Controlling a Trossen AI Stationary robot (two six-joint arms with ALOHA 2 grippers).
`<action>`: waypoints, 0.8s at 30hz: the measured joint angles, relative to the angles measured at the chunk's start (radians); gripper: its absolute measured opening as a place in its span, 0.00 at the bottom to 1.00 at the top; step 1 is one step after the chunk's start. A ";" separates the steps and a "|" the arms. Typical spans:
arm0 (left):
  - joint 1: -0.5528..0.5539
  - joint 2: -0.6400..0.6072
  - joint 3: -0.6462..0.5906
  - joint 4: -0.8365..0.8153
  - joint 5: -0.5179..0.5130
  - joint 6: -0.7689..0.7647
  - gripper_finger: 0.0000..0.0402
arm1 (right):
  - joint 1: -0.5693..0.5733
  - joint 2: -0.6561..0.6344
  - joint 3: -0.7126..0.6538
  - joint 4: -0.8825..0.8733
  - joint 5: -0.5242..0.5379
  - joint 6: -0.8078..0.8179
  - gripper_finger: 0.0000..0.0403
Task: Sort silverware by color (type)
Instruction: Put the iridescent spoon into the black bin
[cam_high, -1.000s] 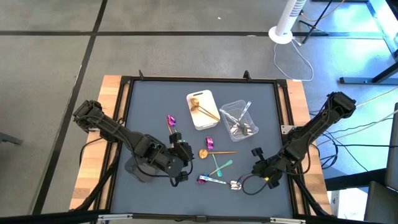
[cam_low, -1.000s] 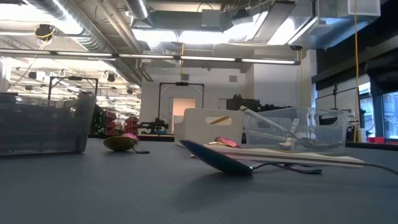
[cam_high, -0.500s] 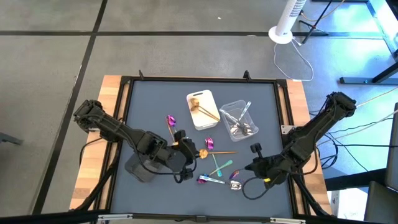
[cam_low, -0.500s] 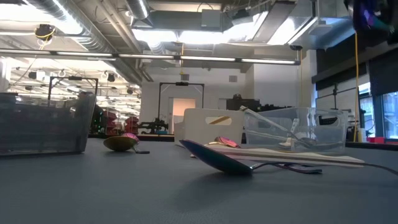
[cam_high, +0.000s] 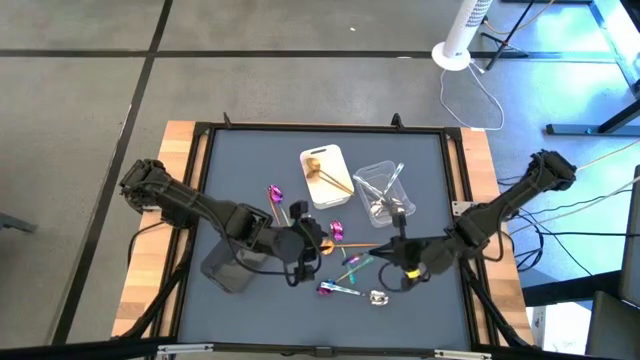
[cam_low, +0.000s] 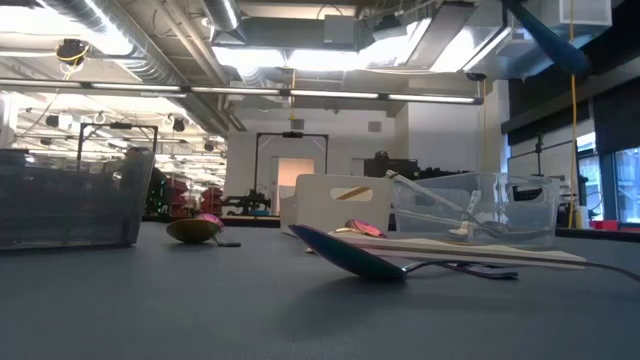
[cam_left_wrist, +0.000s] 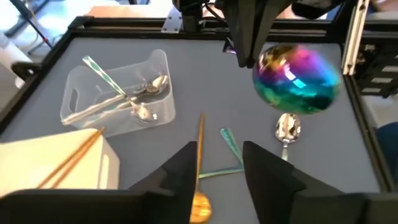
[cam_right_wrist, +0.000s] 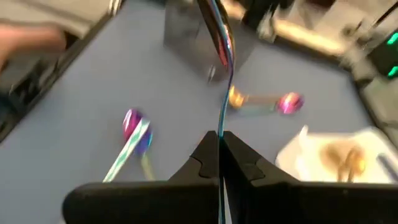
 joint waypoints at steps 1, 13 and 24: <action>0.002 0.000 0.000 0.000 0.000 0.018 0.34 | -0.010 0.000 0.000 0.041 0.000 -0.026 0.00; 0.007 0.000 0.000 0.066 -0.004 0.075 0.38 | -0.067 0.000 0.001 0.454 -0.001 -0.320 0.00; 0.005 0.000 0.000 0.427 -0.014 0.365 0.38 | -0.066 -0.011 0.001 0.619 0.017 -0.449 0.00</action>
